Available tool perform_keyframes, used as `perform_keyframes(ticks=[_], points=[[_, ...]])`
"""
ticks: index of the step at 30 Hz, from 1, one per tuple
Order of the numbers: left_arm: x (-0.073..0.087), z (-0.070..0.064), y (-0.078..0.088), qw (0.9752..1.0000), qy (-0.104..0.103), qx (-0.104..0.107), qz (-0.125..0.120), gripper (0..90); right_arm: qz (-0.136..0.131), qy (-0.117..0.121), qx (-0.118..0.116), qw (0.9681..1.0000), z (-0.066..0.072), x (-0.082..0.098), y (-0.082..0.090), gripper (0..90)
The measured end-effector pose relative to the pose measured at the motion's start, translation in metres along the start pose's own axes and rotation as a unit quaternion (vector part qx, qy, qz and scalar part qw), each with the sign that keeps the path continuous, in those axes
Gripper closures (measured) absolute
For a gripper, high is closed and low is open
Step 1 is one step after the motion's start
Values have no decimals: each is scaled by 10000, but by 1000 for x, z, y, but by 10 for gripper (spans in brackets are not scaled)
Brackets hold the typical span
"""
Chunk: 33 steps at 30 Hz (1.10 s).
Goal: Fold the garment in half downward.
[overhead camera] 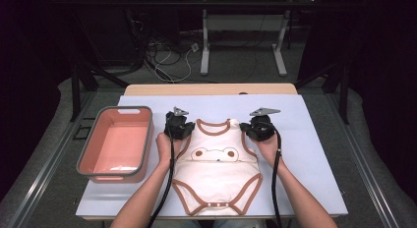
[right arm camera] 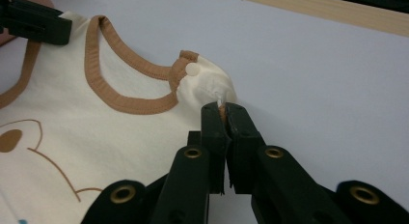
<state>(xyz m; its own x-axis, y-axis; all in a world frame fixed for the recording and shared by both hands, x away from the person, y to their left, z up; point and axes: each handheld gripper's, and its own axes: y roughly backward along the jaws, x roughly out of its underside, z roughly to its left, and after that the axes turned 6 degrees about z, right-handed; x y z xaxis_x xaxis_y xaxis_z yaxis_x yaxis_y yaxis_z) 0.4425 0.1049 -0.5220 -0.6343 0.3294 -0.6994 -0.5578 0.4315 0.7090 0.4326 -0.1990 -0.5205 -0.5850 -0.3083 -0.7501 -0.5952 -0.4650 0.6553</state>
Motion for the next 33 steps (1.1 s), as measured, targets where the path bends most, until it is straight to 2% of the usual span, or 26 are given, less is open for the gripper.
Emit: perform_keyframes(ticks=[5, 6, 11, 15, 17, 25, 33], points=[[4, -6, 13, 9998, -75, 50, -167, 857, -155, 79, -131, 9998, 8, -1, 18, 873], [6, -7, 18, 9996, -102, 40, -246, 857, -144, 107, -149, 9997, 9, -1, 19, 873], [8, -9, 28, 9994, -70, -7, -335, 857, -137, 119, -233, 9996, 10, 0, 22, 872], [15, -17, 40, 9991, -93, 7, -422, 856, -89, 147, -331, 9993, 15, 4, 27, 871], [18, -19, 43, 9992, -125, 71, -367, 855, -83, 196, -343, 9992, 18, 5, 30, 871], [31, -24, 48, 9989, -156, 173, -415, 855, -40, 320, -392, 9987, 26, 11, 36, 871], [45, -22, 55, 9987, -187, 306, -351, 853, 47, 385, -483, 9981, 33, 18, 44, 871]])
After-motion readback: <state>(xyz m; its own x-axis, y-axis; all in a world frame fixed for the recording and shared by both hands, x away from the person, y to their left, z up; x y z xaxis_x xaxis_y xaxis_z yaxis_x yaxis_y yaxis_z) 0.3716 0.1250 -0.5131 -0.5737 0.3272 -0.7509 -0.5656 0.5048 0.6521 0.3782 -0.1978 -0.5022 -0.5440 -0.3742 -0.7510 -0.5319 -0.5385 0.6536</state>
